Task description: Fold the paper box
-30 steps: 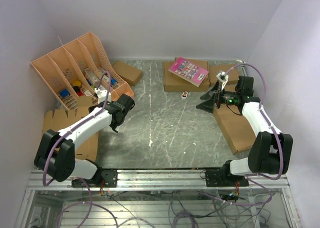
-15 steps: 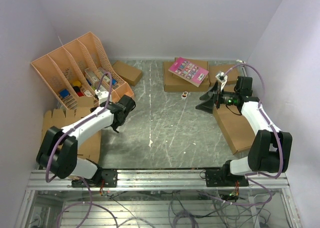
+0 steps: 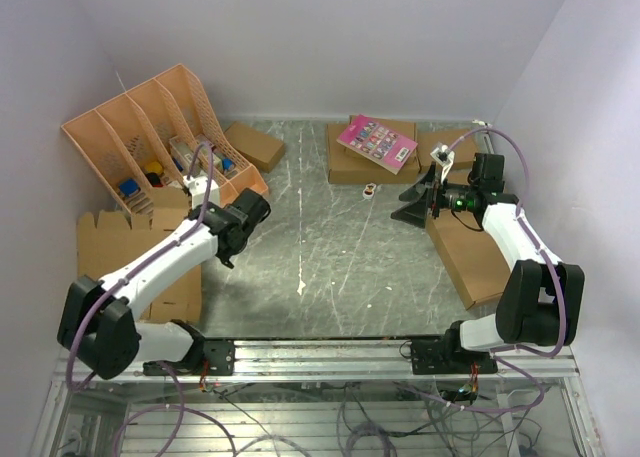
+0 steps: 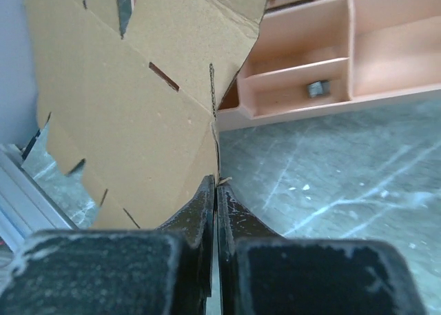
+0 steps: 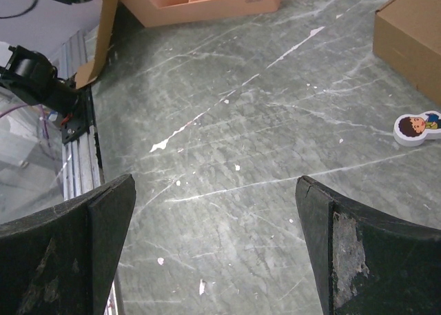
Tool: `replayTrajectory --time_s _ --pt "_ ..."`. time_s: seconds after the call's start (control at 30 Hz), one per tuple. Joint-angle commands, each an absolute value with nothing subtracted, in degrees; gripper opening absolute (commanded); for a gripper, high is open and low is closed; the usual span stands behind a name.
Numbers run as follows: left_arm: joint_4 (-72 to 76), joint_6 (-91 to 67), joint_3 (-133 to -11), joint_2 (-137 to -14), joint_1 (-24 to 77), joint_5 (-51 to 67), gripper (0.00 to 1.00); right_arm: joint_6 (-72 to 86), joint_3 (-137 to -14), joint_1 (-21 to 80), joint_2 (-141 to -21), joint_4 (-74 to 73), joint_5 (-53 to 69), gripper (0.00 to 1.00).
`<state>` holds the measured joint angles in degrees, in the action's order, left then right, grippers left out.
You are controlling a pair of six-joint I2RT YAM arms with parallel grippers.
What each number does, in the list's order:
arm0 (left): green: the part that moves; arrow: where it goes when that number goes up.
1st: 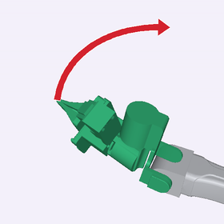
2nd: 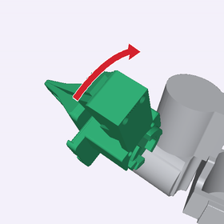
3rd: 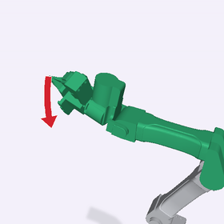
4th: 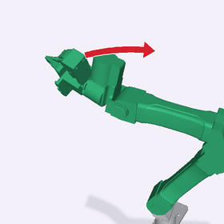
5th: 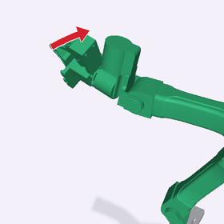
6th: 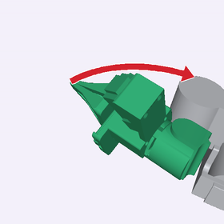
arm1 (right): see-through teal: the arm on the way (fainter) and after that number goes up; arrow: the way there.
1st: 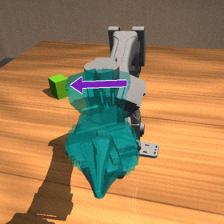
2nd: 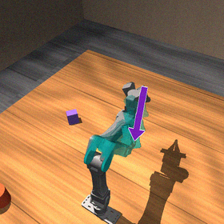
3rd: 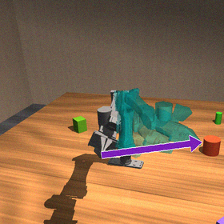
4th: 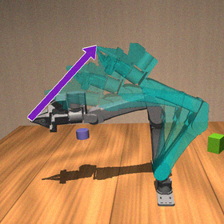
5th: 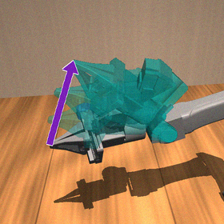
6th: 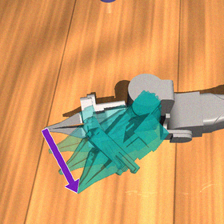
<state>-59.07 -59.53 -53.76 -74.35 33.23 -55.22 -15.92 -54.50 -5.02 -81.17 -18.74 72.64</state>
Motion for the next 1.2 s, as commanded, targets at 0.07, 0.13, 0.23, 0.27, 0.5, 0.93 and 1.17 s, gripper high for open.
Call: replayTrajectory --time_s 0.07,0.13,0.23,0.27,0.5,0.93,1.17 --pt "-61.04 -60.89 -61.14 -69.62 38.65 -52.60 0.07 -16.54 -53.27 -4.39 -81.63 -18.22 73.95 1.00" --pt "-60.99 -62.08 -63.35 -69.28 41.35 -50.96 0.07 -17.47 -53.33 -3.24 -81.63 -18.84 75.00 1.00" --pt "-60.10 -64.36 -67.07 -70.03 46.03 -49.56 0.07 -18.40 -53.64 1.66 -81.06 -18.98 74.16 1.00" --pt "-59.32 -64.82 -68.24 -70.78 47.39 -49.01 0.07 -18.35 -53.76 3.92 -80.70 -18.45 72.45 1.00" --pt "-45.55 -66.60 -74.61 -76.23 53.59 -43.11 0.07 -16.51 -61.49 18.09 -80.94 -15.94 61.62 1.00" --pt "-28.50 -74.12 -82.51 -88.50 53.88 -37.80 0.11 -19.81 -57.71 22.22 -74.10 -14.29 51.68 1.00" --pt "-33.70 -79.00 -93.14 -94.92 53.82 -38.70 0.11 -17.65 -53.38 23.22 -72.49 -8.42 31.84 1.00"
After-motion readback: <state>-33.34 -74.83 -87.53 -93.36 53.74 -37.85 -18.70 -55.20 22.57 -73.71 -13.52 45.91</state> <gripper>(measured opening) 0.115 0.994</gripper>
